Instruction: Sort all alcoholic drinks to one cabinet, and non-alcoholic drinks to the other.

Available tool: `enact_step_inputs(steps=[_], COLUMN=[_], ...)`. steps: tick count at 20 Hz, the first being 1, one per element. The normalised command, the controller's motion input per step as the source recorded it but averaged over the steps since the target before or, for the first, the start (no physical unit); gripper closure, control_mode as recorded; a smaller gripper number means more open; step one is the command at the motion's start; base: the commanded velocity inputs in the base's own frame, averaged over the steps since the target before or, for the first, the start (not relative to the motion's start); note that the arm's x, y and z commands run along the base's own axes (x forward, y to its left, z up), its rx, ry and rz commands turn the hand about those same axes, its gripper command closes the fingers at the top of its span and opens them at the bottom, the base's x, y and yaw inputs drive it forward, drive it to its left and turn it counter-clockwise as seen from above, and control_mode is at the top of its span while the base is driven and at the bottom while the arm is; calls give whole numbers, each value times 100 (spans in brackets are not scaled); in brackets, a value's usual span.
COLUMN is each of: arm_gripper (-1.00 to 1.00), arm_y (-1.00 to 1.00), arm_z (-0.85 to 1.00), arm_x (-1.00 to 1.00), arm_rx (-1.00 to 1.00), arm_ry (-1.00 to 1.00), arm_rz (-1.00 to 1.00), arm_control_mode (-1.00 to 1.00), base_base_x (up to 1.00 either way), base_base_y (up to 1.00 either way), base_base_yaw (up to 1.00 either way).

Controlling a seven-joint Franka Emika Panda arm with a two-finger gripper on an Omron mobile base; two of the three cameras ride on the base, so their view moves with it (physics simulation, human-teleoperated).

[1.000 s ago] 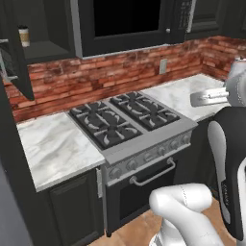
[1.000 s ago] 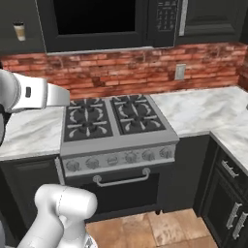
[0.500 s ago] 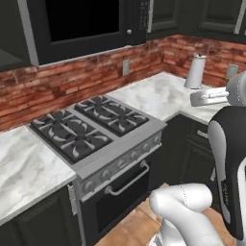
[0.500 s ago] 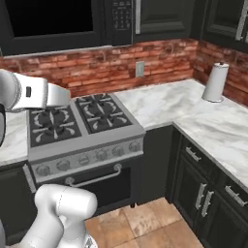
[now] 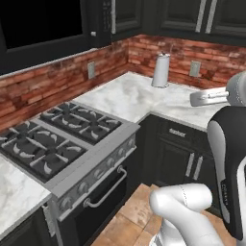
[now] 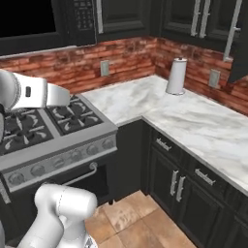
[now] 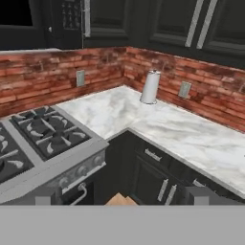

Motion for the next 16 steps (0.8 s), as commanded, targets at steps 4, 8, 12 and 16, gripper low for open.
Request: enact_step_inputs(steps=[4,8,12,16], arm_gripper=[-100,-100,-100,-100], arm_y=[0,0,0,0], arm_z=[0,0,0,0], arm_x=[0,0,0,0], arm_rx=[0,0,0,0], arm_ry=[0,0,0,0], arm_rz=[0,0,0,0], arm_control_mode=[100,100,100,100], base_base_x=[0,0,3,5], base_base_y=[-48,-59,-64,-62], base_base_yaw=[-34,-32,-26,-20])
